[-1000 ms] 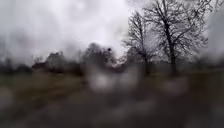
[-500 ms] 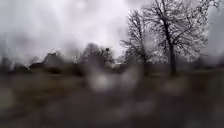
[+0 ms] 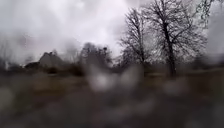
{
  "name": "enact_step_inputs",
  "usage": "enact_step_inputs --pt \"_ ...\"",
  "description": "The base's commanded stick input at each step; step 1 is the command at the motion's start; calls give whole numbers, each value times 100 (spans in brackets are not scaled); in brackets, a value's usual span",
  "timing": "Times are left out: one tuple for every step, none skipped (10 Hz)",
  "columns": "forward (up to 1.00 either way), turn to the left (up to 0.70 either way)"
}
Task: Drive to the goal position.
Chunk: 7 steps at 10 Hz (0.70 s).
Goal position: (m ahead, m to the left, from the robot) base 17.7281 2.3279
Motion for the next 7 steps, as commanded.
enact_step_inputs --pt "100 0" --pt "100 0" --pt "100 0" --pt "100 0" --pt "100 0" --pt "100 0" --pt "100 0"
